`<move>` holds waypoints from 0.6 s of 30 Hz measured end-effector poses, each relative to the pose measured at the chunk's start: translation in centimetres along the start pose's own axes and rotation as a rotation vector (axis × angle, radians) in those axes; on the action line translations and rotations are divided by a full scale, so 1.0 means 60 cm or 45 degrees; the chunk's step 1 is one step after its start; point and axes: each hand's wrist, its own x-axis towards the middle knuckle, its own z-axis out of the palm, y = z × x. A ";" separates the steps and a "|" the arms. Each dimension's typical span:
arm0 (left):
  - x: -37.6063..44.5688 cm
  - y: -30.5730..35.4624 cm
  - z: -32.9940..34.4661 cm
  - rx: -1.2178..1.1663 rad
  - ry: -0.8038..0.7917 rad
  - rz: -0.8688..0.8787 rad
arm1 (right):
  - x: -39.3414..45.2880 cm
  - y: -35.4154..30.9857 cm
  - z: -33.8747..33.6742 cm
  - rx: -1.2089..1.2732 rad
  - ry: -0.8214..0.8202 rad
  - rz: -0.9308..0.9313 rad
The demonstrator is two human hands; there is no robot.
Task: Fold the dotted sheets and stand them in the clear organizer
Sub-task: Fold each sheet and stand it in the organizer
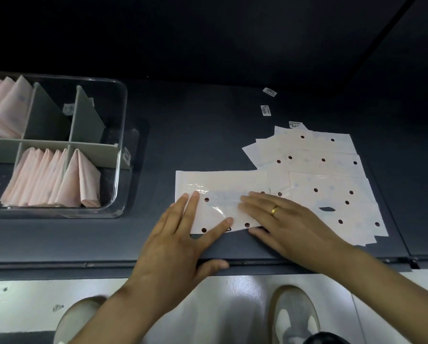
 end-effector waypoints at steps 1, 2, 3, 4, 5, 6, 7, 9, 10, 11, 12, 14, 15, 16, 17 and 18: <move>0.002 -0.001 -0.002 -0.007 0.006 0.003 | 0.000 0.005 0.000 -0.020 -0.009 -0.019; 0.003 -0.003 -0.004 -0.021 0.014 0.004 | 0.000 0.010 0.000 -0.028 -0.004 -0.035; 0.004 -0.005 -0.005 -0.041 0.028 0.005 | 0.000 0.013 0.000 -0.019 0.004 -0.037; 0.005 -0.007 -0.006 -0.064 0.053 0.005 | 0.000 0.014 0.000 0.003 0.033 -0.031; 0.007 -0.011 -0.007 -0.095 0.087 0.005 | 0.001 0.013 0.001 0.034 0.066 -0.010; 0.010 -0.017 -0.008 -0.128 0.130 0.005 | 0.002 0.010 0.001 0.076 0.103 0.022; 0.014 -0.022 -0.009 -0.156 0.179 0.001 | 0.003 0.006 0.002 0.123 0.133 0.060; 0.024 -0.035 -0.012 -0.220 0.263 -0.042 | 0.003 0.003 0.003 0.207 0.181 0.131; 0.028 -0.041 -0.012 -0.265 0.293 -0.080 | 0.004 0.002 0.003 0.272 0.180 0.174; 0.031 -0.046 -0.012 -0.324 0.315 -0.125 | 0.004 0.003 0.001 0.382 0.170 0.246; 0.033 -0.051 -0.011 -0.396 0.336 -0.169 | 0.005 0.004 -0.003 0.549 0.152 0.350; 0.036 -0.057 -0.009 -0.577 0.392 -0.242 | 0.010 0.012 -0.010 0.970 0.104 0.570; 0.038 -0.059 -0.008 -0.659 0.427 -0.275 | 0.014 0.017 -0.010 1.110 0.121 0.662; 0.041 -0.060 -0.007 -0.733 0.449 -0.310 | 0.017 0.021 -0.009 1.188 0.158 0.740; 0.044 -0.060 -0.008 -0.811 0.451 -0.352 | 0.021 0.026 -0.006 1.244 0.191 0.802; 0.048 -0.061 -0.008 -0.905 0.434 -0.395 | 0.026 0.029 -0.003 1.270 0.209 0.843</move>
